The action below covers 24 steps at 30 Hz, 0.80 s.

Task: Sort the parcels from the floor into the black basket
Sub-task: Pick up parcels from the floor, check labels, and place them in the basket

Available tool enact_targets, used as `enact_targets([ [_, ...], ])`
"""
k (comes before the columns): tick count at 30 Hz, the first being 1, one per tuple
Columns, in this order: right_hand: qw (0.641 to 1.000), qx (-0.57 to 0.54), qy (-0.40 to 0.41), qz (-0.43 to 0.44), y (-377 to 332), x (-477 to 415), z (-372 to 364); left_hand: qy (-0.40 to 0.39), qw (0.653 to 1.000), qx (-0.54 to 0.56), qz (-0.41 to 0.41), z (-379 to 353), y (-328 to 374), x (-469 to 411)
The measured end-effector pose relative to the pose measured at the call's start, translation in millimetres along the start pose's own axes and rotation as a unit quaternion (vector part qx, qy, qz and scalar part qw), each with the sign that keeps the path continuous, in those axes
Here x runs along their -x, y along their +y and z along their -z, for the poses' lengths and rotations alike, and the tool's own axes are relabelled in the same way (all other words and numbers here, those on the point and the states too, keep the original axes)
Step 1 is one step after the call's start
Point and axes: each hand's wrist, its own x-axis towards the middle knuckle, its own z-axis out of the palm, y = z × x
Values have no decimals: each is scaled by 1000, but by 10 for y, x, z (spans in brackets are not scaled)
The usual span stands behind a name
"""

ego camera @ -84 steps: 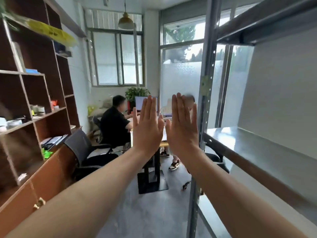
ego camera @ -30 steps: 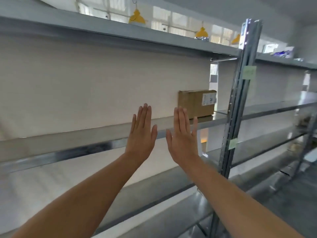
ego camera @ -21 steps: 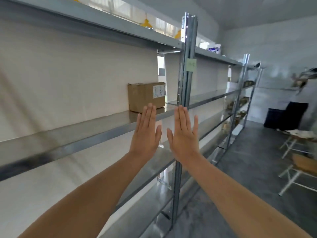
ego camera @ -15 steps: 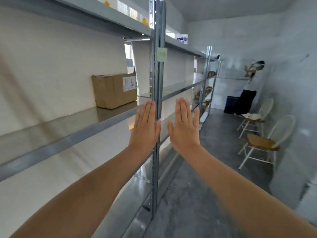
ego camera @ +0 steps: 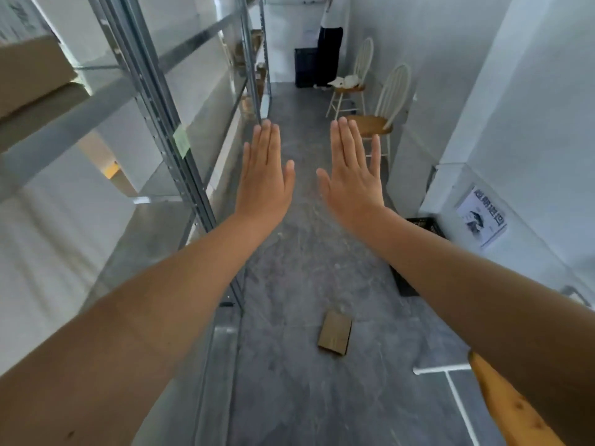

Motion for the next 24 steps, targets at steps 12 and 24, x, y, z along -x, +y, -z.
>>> enact_targets([
  [12,994,53,-50,-85,668,79,-425,-54,995,62,-63,-716,501,-281],
  [24,998,-3,-25,-50,1069,-794,-697,-36,998,19,-43,-1039,582,-1013],
])
